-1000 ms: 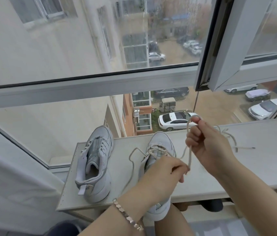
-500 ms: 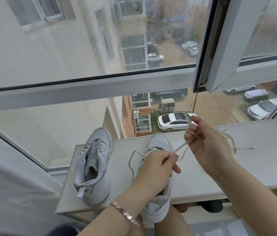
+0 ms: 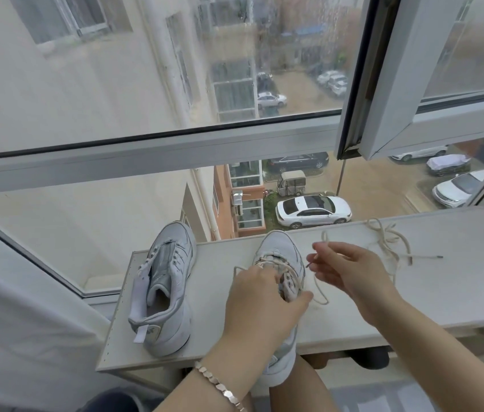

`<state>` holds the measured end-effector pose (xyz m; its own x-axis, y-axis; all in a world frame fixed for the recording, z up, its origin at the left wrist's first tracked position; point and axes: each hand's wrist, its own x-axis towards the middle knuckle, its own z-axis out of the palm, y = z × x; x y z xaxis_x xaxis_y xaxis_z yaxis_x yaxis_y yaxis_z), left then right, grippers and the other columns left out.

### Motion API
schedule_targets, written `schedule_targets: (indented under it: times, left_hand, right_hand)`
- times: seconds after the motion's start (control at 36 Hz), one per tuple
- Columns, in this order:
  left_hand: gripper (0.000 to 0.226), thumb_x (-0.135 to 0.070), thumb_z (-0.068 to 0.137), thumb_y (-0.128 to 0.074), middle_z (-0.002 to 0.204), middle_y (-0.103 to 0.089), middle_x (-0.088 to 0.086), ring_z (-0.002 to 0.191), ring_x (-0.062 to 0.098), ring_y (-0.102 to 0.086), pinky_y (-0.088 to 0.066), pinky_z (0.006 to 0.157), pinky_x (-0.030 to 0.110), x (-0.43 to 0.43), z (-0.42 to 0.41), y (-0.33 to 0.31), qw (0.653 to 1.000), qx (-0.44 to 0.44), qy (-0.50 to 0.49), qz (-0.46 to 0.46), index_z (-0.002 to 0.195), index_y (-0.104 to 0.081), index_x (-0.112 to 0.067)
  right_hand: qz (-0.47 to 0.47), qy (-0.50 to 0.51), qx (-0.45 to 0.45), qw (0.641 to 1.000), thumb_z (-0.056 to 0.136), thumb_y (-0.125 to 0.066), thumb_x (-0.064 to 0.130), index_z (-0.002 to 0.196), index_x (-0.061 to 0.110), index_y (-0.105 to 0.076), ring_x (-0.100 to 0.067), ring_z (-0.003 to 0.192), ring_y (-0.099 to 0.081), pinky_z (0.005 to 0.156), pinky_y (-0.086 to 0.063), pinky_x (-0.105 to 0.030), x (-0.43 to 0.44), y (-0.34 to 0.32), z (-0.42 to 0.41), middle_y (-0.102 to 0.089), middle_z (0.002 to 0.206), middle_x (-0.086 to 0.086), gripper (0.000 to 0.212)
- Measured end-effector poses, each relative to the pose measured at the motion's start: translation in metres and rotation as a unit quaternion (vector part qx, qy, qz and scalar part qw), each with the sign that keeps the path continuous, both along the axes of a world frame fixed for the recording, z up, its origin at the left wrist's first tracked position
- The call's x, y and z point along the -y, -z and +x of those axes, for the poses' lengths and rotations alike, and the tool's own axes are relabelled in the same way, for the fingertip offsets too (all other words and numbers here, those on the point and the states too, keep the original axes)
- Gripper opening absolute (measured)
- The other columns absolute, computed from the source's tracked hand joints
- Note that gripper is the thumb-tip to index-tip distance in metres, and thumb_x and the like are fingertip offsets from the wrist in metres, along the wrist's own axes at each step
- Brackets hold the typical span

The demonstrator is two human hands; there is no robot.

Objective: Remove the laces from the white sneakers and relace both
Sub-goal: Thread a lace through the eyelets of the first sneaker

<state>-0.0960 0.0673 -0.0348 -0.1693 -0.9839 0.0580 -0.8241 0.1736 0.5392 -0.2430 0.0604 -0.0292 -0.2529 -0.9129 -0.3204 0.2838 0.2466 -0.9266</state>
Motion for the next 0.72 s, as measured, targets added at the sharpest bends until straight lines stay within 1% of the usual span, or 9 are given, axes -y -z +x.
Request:
schedule_targets:
  times: [0.06,0.11,0.17,0.25,0.33,0.39,0.47,0.58,0.72]
  left_hand:
    - [0.053,-0.065,0.077,-0.054,0.102,-0.053,-0.005,0.103,0.015,-0.043,-0.039,0.084,0.026,-0.002,-0.004,0.004,0.998,0.06,-0.003,0.003,0.107,-0.058,-0.022]
    - [0.049,-0.062,0.08,-0.051,0.104,-0.054,-0.003,0.102,0.016,-0.04,-0.038,0.082,0.027,-0.003,-0.009,0.005,0.996,0.093,-0.009,-0.008,0.104,-0.06,-0.021]
    - [0.041,-0.056,0.083,-0.05,0.102,-0.055,-0.003,0.101,0.017,-0.04,-0.037,0.081,0.027,-0.004,-0.011,0.008,0.994,0.106,-0.005,-0.03,0.099,-0.063,-0.02]
    - [0.029,-0.045,0.083,-0.054,0.093,-0.053,-0.007,0.098,0.016,-0.042,-0.036,0.083,0.024,-0.005,-0.008,0.015,0.996,0.059,-0.003,-0.062,0.094,-0.067,-0.021]
    - [0.018,-0.034,0.079,-0.063,0.078,-0.045,-0.011,0.085,0.012,-0.039,-0.031,0.075,0.02,-0.005,-0.004,0.019,0.996,-0.009,-0.004,-0.094,0.083,-0.07,-0.018]
    - [0.013,-0.029,0.078,-0.066,0.074,-0.043,-0.013,0.08,0.01,-0.037,-0.029,0.073,0.018,-0.005,-0.002,0.02,0.995,-0.024,0.004,-0.101,0.08,-0.071,-0.018]
    - [0.01,-0.027,0.077,-0.068,0.073,-0.045,-0.013,0.079,0.01,-0.039,-0.029,0.071,0.018,-0.004,0.0,0.021,0.994,-0.034,0.016,-0.104,0.078,-0.071,-0.018]
    - [0.01,-0.027,0.078,-0.067,0.074,-0.043,-0.015,0.08,0.009,-0.039,-0.028,0.072,0.016,-0.005,0.002,0.021,0.994,-0.051,0.026,-0.097,0.082,-0.072,-0.02]
    - [0.011,-0.028,0.079,-0.067,0.075,-0.044,-0.015,0.08,0.01,-0.04,-0.025,0.068,0.009,-0.006,0.001,0.019,0.993,-0.062,0.029,-0.096,0.084,-0.072,-0.02]
  right_hand:
    - [-0.001,0.005,0.02,1.0,0.085,-0.064,0.007,0.081,0.003,-0.069,-0.013,0.056,-0.066,0.054,-0.053,-0.017,0.003,0.006,-0.001,-0.071,0.067,-0.01,0.008]
    - [0.003,-0.001,0.038,0.999,0.084,-0.063,0.001,0.085,0.002,-0.068,-0.015,0.056,-0.066,0.057,-0.054,-0.018,0.004,0.013,0.001,-0.07,0.068,-0.013,0.005]
    - [0.001,-0.008,0.038,0.999,0.081,-0.065,-0.005,0.086,0.002,-0.068,-0.014,0.057,-0.066,0.058,-0.055,-0.018,0.004,0.019,0.004,-0.07,0.069,-0.014,0.01]
    - [-0.009,-0.034,0.013,0.999,0.077,-0.067,-0.008,0.086,0.002,-0.067,-0.013,0.057,-0.066,0.058,-0.054,-0.016,0.002,0.022,0.008,-0.07,0.066,-0.012,0.014]
    - [-0.012,-0.055,-0.017,0.998,0.077,-0.067,-0.01,0.079,0.001,-0.067,-0.012,0.052,-0.065,0.054,-0.053,-0.016,-0.001,0.024,0.008,-0.068,0.06,-0.011,0.011]
    - [-0.013,-0.059,-0.031,0.998,0.077,-0.066,-0.011,0.077,0.001,-0.067,-0.012,0.05,-0.064,0.053,-0.054,-0.017,-0.002,0.026,0.008,-0.068,0.059,-0.01,0.011]
    - [-0.012,-0.052,-0.032,0.998,0.078,-0.065,-0.009,0.077,0.002,-0.067,-0.012,0.051,-0.064,0.054,-0.053,-0.017,-0.004,0.03,0.008,-0.068,0.059,-0.01,0.011]
    - [-0.02,-0.051,-0.019,0.998,0.079,-0.065,-0.009,0.079,0.002,-0.067,-0.012,0.052,-0.064,0.054,-0.053,-0.016,-0.003,0.032,0.009,-0.068,0.059,-0.009,0.011]
    - [-0.074,-0.026,-0.017,0.997,0.08,-0.064,-0.008,0.081,0.005,-0.068,-0.012,0.054,-0.065,0.056,-0.053,-0.017,-0.002,0.028,0.007,-0.069,0.06,-0.007,0.014]
